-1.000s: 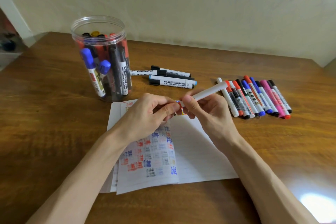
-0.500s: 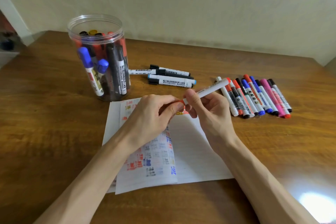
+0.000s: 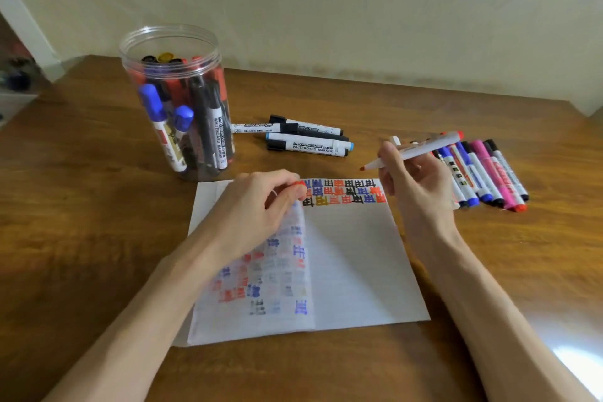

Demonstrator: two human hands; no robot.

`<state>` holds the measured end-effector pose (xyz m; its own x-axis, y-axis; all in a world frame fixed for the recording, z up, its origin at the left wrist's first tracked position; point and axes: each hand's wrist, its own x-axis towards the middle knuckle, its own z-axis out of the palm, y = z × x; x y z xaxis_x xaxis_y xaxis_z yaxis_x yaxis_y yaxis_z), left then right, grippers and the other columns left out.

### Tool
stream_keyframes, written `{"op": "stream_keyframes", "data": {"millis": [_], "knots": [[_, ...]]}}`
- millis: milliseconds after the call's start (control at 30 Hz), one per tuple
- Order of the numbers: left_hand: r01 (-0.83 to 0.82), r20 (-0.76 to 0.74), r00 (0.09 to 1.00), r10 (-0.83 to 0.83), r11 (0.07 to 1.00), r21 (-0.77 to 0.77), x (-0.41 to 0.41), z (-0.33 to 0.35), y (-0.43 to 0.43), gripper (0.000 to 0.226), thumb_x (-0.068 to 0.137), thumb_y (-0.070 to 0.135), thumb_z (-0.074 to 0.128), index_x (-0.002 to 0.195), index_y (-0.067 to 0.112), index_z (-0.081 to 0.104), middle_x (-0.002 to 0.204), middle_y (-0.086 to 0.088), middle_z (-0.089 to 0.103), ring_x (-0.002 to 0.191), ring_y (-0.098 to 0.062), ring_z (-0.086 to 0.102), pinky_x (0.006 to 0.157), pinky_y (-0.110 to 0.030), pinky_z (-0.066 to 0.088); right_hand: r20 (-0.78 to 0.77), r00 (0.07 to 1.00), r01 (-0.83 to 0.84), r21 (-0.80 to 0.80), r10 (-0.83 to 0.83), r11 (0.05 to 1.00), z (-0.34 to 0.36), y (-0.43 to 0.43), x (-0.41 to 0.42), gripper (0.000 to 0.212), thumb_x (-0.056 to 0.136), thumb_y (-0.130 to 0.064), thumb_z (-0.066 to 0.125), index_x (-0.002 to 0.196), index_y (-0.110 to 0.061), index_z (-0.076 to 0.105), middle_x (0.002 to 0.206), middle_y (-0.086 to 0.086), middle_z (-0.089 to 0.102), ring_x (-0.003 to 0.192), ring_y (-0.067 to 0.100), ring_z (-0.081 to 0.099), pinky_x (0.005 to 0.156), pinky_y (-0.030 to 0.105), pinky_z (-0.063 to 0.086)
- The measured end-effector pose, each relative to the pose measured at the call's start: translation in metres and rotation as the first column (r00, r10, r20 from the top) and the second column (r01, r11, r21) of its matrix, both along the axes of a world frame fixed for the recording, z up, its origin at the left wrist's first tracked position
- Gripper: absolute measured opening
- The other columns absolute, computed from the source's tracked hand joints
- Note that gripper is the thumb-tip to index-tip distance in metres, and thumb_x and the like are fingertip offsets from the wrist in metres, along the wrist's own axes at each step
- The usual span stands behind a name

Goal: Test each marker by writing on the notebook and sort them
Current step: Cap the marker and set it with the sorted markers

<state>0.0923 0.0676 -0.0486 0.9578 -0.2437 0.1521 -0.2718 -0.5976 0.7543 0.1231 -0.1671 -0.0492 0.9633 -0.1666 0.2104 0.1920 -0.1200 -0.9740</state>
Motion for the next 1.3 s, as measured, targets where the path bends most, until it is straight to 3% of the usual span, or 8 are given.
{"op": "stream_keyframes", "data": {"millis": [133,200,300,433,567,700,1034,1300], "knots": [[-0.016,-0.031,0.999,0.022,0.985,0.170,0.002,-0.002,0.009,0.018,0.105,0.043,0.049,0.101,0.036,0.065,0.083,0.025,0.064,0.081,0.012,0.061,0.058,-0.010,0.043,-0.020,0.998,-0.067,-0.009,0.066,0.998,-0.001,0.005,-0.001,0.021,0.100,-0.027,0.072,0.089,-0.010,0.075,0.065,0.003,0.067,0.059,0.014,0.056,0.056,0.025,0.046],[-0.018,-0.028,0.999,0.024,0.982,0.188,0.002,-0.002,0.009,0.017,0.105,0.041,0.047,0.095,0.037,0.061,0.077,0.024,0.060,0.078,0.012,0.060,0.058,-0.008,0.042,-0.014,0.991,-0.131,-0.013,0.131,0.991,-0.003,0.019,-0.007,0.015,0.100,-0.019,0.073,0.095,-0.004,0.075,0.066,0.006,0.069,0.058,0.015,0.059,0.055,0.022,0.048],[-0.041,0.001,0.999,0.042,0.978,0.206,0.002,-0.004,0.010,0.017,0.106,0.041,0.047,0.097,0.037,0.061,0.085,0.021,0.065,0.081,0.005,0.064,0.062,-0.015,0.047,-0.035,0.983,-0.181,-0.107,0.178,0.978,-0.009,0.034,-0.010,0.015,0.098,-0.019,0.075,0.089,-0.008,0.076,0.068,0.005,0.073,0.058,0.013,0.064,0.057,0.023,0.050],[-0.093,0.058,0.995,0.085,0.985,0.142,0.002,-0.004,0.009,0.020,0.105,0.043,0.046,0.103,0.032,0.062,0.087,0.019,0.066,0.083,0.004,0.065,0.064,-0.016,0.052,-0.084,0.984,-0.174,-0.242,0.158,0.954,-0.014,0.047,-0.013,0.020,0.097,-0.020,0.073,0.077,-0.021,0.074,0.068,-0.006,0.074,0.058,0.005,0.065,0.059,0.024,0.052],[-0.110,0.117,0.988,0.106,0.993,0.032,-0.001,0.000,0.008,0.024,0.104,0.044,0.048,0.105,0.028,0.065,0.082,0.014,0.068,0.083,0.001,0.066,0.066,-0.022,0.054,-0.058,0.992,-0.121,-0.299,0.108,0.947,-0.017,0.046,-0.015,0.021,0.096,-0.021,0.074,0.075,-0.020,0.073,0.073,-0.001,0.076,0.066,0.019,0.071,0.062,0.040,0.058],[-0.131,0.138,0.982,0.127,0.991,0.020,-0.001,0.002,0.007,0.023,0.104,0.043,0.050,0.107,0.026,0.066,0.083,0.018,0.066,0.086,0.005,0.064,0.065,-0.010,0.047,-0.071,0.995,-0.087,-0.335,0.067,0.938,-0.016,0.046,-0.016,0.019,0.094,-0.024,0.076,0.075,-0.022,0.074,0.073,-0.002,0.077,0.066,0.022,0.073,0.068,0.050,0.061],[-0.143,0.163,0.977,0.139,0.990,0.018,-0.001,0.001,0.007,0.027,0.102,0.045,0.050,0.108,0.026,0.067,0.083,0.018,0.066,0.083,0.005,0.063,0.065,-0.009,0.046,-0.060,0.996,-0.080,-0.352,0.063,0.933,-0.015,0.047,-0.018,0.021,0.093,-0.026,0.078,0.072,-0.025,0.073,0.068,-0.006,0.074,0.061,0.017,0.071,0.064,0.046,0.061],[-0.122,0.135,0.984,0.121,0.993,0.001,-0.001,0.001,0.007,0.035,0.097,0.053,0.045,0.106,0.027,0.066,0.082,0.018,0.066,0.081,0.009,0.062,0.063,-0.008,0.043,-0.037,0.999,-0.002,-0.413,-0.014,0.911,-0.019,0.046,-0.016,0.015,0.090,-0.024,0.079,0.076,-0.018,0.075,0.067,-0.006,0.072,0.059,0.005,0.063,0.057,0.023,0.048]]}}
